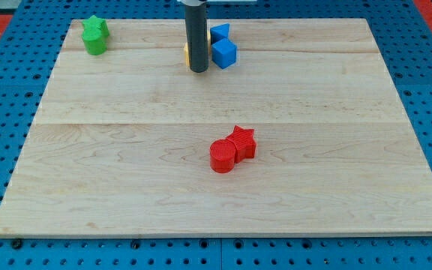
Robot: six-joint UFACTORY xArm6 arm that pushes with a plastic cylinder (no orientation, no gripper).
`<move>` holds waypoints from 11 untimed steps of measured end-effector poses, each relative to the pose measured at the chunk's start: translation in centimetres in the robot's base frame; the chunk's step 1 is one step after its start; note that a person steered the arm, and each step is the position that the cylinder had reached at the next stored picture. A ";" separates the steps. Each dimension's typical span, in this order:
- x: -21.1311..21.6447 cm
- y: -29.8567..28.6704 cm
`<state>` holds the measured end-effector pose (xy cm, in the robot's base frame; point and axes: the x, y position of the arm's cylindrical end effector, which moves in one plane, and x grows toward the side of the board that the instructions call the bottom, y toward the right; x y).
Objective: Place the red star left to the red circle
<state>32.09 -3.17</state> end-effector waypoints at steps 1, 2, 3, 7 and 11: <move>4.3 0.3; 6.4 6.5; 10.5 13.5; 15.9 -7.9; 20.2 -15.7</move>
